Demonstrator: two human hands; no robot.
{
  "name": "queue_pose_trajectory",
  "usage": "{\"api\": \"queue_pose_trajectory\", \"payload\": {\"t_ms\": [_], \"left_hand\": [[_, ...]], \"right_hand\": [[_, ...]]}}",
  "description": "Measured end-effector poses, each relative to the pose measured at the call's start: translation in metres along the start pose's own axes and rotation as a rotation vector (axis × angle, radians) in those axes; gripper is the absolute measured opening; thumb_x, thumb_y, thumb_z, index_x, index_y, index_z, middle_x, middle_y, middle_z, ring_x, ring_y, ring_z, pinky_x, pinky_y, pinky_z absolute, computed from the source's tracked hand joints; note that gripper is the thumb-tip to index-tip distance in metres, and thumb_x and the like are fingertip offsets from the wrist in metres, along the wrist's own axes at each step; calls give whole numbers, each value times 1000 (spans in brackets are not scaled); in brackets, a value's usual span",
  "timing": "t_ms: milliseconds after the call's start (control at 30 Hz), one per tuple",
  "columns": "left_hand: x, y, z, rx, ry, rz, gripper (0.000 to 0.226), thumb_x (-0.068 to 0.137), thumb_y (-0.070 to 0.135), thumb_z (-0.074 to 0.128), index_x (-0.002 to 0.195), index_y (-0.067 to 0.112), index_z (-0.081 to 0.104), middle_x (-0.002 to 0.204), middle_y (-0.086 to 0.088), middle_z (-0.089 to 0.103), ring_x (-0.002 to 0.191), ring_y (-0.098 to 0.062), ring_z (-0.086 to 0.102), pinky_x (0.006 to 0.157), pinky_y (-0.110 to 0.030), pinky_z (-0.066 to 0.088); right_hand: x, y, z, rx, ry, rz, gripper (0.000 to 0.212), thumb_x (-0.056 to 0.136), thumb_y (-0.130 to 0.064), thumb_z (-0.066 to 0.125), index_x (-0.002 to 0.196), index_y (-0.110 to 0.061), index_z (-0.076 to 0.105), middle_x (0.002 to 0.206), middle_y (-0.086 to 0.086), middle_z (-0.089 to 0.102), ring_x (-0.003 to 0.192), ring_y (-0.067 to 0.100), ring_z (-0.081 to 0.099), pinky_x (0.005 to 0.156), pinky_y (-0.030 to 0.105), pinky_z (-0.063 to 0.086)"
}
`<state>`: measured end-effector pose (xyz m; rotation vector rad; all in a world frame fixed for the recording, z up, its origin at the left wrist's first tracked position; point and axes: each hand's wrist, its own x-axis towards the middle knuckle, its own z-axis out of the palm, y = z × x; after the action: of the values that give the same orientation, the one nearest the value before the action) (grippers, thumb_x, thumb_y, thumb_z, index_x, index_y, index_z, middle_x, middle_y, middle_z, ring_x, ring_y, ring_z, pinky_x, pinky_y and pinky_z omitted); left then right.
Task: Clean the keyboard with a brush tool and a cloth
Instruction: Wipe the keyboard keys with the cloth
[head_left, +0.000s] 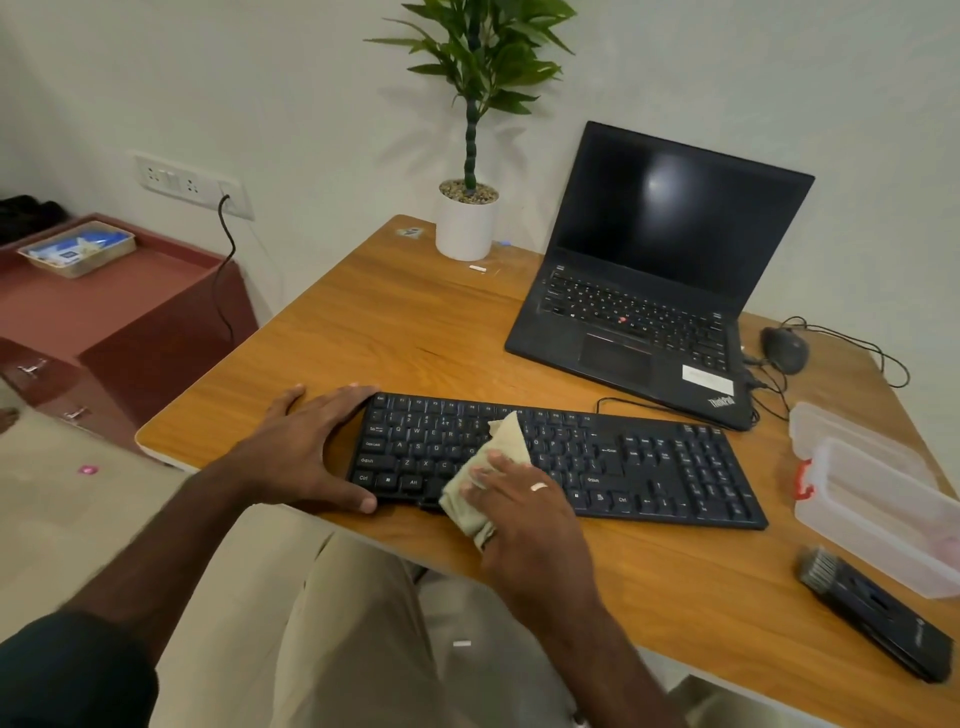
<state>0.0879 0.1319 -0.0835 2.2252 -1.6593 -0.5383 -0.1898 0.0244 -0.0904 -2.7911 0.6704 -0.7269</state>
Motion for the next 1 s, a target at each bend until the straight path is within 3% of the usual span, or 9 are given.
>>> {"api": "queue_pose_trajectory", "payload": {"t_ms": [100,200,267,400,467,600,767,900,1000], "left_hand": [[1,-1,1,3,0,-2,139,38,102,55,155,46,3,164,11,20,141,8,7,122,-39,-13],[0,1,0,1,1,-3,139,37,102,54,154,46,4,164,11,21,140,9,6,122,-37,-14],[0,2,0,-7,-5,-10,138,36,103,54,153,49,3,164,10,20,139,8,5,121,-36,-14],[0,3,-1,-12,-17,-9,129,37,102,54,146,58,0,164,12,19,140,9,4,121,-36,-15],[-1,3,-2,-22,-19,-10,128,37,102,54,145,59,1,164,13,18,139,10,3,120,-33,-16],[0,2,-1,-10,-19,-6,135,38,102,55,151,51,2,164,12,18,139,10,3,120,-34,-16],[0,3,-1,-10,-17,-15,134,36,103,53,149,54,0,164,10,19,141,7,5,121,-35,-16],[0,2,0,-4,-19,-18,135,37,103,54,150,54,0,165,10,19,142,5,7,121,-35,-15],[1,0,0,1,-20,-11,134,39,102,55,151,53,0,165,10,19,142,5,7,121,-37,-14]], "right_hand": [[-5,17,-16,-17,95,93,44,71,-18,38,87,-14,78,102,2,77,107,21,70,94,47,56],[1,21,-19,35,214,139,38,68,-14,39,80,-9,74,89,5,74,90,25,69,83,46,58],[7,13,-15,116,259,129,40,70,-11,41,90,-7,75,95,5,74,97,22,67,90,44,56],[6,-6,2,97,58,8,49,82,-12,42,123,-12,70,130,4,67,130,19,55,111,44,43],[1,-1,6,50,32,-40,45,82,-13,46,118,-14,72,128,1,69,131,18,55,110,44,44],[-10,21,-14,36,97,26,42,73,-17,43,93,-14,79,108,2,76,114,17,65,100,37,51],[-15,47,-38,-19,212,203,40,69,-11,41,86,-9,77,99,8,77,102,26,70,92,48,56],[-16,57,-29,122,415,295,42,68,-5,41,91,-6,76,102,7,75,106,17,65,97,45,54],[-10,41,-20,172,312,231,54,72,-7,38,113,-7,74,121,5,70,121,21,60,109,41,45]]}}
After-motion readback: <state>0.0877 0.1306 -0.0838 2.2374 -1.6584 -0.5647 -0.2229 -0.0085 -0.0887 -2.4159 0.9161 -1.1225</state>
